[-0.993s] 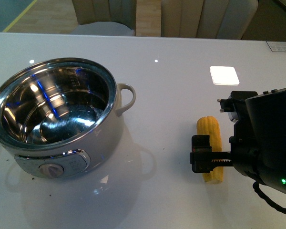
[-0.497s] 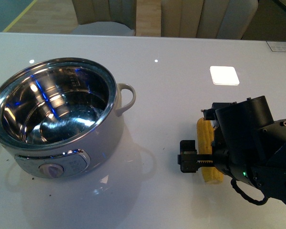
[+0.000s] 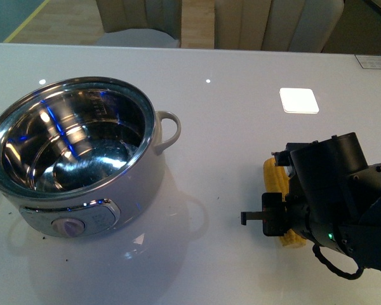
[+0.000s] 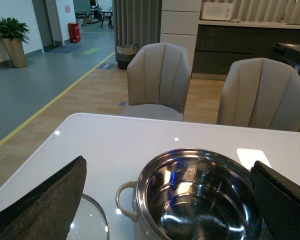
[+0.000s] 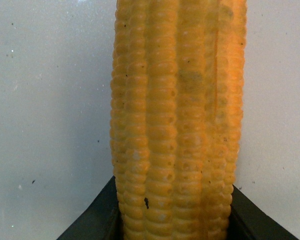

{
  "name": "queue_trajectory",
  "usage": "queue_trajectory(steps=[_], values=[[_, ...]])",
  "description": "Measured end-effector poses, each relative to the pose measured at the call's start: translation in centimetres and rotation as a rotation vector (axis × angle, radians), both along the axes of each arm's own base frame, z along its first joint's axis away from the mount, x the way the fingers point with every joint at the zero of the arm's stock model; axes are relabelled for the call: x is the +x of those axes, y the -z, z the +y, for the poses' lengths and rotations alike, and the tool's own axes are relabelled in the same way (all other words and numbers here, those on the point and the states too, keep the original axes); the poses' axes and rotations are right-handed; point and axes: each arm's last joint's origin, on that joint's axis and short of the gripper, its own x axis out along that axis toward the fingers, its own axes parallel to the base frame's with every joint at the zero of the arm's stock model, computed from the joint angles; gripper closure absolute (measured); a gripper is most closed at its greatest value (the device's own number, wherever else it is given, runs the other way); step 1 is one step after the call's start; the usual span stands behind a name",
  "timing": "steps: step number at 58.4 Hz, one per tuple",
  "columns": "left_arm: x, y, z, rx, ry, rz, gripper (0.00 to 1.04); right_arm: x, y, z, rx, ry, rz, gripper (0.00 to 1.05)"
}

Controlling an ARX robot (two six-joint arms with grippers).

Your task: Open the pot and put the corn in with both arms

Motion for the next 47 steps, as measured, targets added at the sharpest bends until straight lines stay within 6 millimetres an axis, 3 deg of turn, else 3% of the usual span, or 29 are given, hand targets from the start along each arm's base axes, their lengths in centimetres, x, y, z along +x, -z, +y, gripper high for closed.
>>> queue_trajectory(steps=[19, 47], values=[[0.0, 0.0, 0.0, 0.0, 0.0, 0.0, 0.07, -1.4, -3.2, 0.0, 0.047, -0.036, -0.014, 0.82], [0.0, 0.0, 0.0, 0.0, 0.0, 0.0, 0.07, -2.1, -12.5, 3.6, 0.22, -0.162, -0.11, 0.82]])
